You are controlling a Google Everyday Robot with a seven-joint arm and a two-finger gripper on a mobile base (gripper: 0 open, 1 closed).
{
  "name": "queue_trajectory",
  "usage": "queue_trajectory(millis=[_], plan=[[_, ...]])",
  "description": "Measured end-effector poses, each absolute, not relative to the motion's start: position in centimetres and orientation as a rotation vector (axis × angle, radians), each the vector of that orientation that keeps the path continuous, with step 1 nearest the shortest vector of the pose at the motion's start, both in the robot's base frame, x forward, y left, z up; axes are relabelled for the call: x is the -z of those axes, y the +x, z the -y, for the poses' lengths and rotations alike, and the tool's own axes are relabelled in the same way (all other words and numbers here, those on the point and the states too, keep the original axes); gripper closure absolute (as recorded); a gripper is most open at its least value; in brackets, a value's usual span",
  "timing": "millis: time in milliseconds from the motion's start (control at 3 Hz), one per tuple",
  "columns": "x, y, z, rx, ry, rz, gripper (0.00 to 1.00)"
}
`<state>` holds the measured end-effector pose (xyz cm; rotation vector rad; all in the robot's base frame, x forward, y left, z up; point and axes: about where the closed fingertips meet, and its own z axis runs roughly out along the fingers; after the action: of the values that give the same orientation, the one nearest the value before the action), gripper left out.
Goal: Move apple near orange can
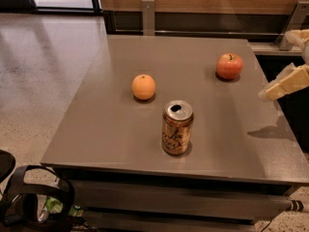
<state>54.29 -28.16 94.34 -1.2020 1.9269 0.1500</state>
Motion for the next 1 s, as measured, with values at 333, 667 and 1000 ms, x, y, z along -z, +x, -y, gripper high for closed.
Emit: queue_trajectory(millis=[333, 667, 1000], plan=[[-93.0, 56.3, 30.1, -0.182, -1.059, -1.861, 0.0], [-93.0, 56.3, 30.1, -0.182, -1.059, -1.861, 0.0], [-92.9, 59.0, 30.6, -0.228, -1.0, -1.852, 0.0]])
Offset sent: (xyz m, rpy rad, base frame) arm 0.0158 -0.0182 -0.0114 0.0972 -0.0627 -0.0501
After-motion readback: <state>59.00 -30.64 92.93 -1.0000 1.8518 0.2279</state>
